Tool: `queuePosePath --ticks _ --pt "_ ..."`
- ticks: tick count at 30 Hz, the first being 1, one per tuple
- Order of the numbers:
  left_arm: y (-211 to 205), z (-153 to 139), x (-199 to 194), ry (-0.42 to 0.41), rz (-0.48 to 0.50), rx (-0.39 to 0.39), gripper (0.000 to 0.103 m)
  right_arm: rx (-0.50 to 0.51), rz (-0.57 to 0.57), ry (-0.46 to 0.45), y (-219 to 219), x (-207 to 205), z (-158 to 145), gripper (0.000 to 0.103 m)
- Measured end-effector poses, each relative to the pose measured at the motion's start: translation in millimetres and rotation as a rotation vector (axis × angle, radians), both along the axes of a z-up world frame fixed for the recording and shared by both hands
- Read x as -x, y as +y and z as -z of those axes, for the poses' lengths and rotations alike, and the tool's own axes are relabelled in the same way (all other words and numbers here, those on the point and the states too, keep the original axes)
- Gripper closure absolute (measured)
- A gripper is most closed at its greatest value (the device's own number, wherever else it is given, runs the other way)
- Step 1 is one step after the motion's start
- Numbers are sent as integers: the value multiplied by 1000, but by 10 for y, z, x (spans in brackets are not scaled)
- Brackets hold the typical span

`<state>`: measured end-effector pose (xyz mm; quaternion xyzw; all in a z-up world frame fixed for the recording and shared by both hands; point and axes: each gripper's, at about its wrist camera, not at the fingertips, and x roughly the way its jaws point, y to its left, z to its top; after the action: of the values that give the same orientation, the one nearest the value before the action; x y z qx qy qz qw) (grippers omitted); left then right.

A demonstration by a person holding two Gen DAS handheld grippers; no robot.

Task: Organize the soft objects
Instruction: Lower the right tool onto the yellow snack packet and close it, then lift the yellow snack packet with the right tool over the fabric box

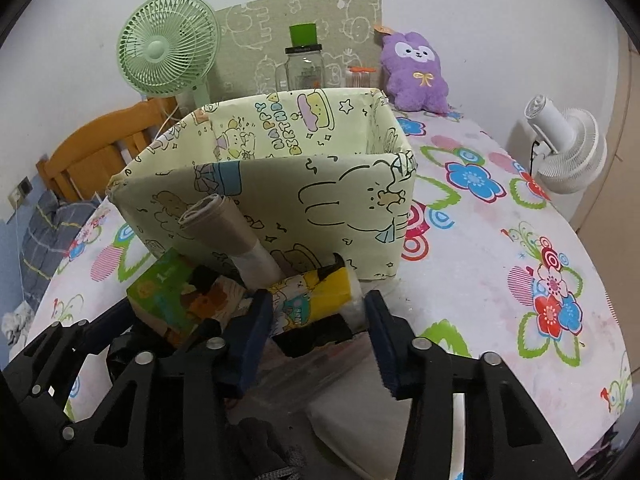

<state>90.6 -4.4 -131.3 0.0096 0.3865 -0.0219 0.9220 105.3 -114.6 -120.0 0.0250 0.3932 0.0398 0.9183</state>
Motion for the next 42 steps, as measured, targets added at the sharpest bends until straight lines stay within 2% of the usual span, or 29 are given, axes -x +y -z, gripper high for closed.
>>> queuePosePath --ticks 5,17,42 --pt "-9 -27 20 -5 -3 -3 39 -4 2 -5 -21 5 -25 64" --pt "-26 -128 79 -28 -4 6 41 -16 13 -34 -57 70 -133 69" --pt "-16 -648 393 -145 4 28 41 -17 34 -166 -96 424 -666 70"
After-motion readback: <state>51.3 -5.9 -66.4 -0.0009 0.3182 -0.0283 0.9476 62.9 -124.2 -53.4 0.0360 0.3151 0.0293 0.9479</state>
